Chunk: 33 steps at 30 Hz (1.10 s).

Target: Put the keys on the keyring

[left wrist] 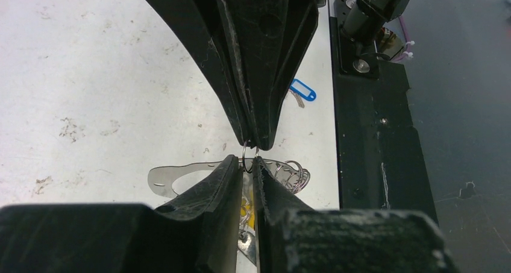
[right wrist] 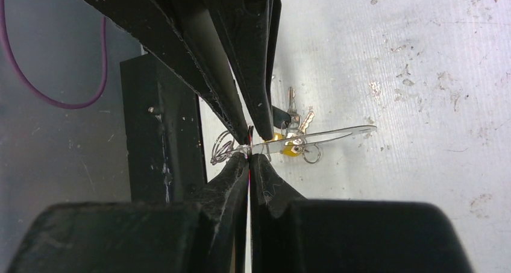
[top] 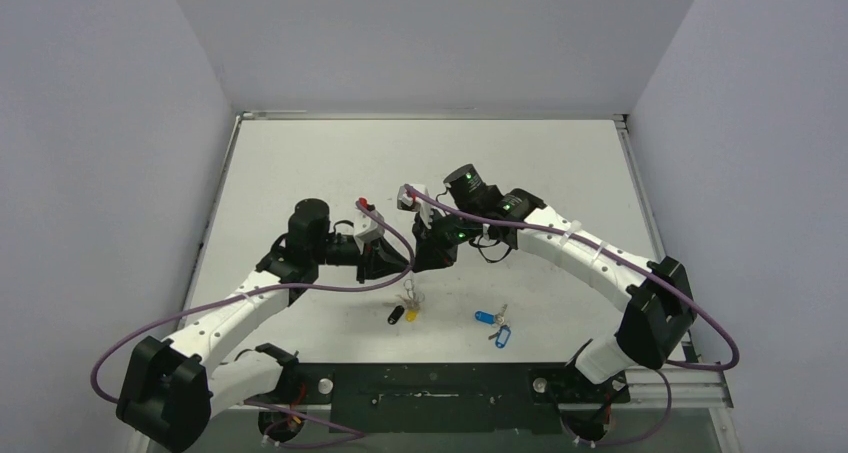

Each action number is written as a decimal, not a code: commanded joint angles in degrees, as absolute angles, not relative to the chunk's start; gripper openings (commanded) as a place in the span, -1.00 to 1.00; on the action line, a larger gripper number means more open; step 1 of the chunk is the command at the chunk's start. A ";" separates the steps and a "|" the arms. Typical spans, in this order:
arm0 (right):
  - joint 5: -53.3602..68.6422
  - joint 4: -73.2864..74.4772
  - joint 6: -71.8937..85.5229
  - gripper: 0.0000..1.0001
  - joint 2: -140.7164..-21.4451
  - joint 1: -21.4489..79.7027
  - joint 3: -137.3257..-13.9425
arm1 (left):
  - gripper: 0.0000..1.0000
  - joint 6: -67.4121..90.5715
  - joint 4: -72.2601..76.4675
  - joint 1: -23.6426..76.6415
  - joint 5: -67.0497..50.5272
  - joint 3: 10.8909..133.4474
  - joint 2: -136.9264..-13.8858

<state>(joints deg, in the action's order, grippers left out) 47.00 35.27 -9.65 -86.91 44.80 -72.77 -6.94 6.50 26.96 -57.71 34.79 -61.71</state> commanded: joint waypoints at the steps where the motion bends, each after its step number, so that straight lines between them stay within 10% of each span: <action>1: 49.51 33.13 -10.11 -1.00 -86.67 45.41 -75.21 | -0.83 -9.22 5.80 27.25 -58.97 37.71 -61.73; 22: 48.03 32.19 -8.96 -1.00 -86.89 45.41 -74.86 | -1.00 -7.73 7.46 28.48 -57.08 37.30 -61.89; 27: 46.85 24.89 -2.04 0.06 -84.29 42.05 -71.23 | -1.00 -3.93 10.42 28.52 -51.73 34.58 -58.22; 33: 43.63 10.60 9.23 0.77 -76.04 34.17 -61.77 | -1.00 9.09 32.03 28.87 -41.52 23.10 -52.05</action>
<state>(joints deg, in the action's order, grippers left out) 46.02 22.46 1.04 -82.61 38.50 -65.32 0.47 15.68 28.40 -48.82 28.62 -55.83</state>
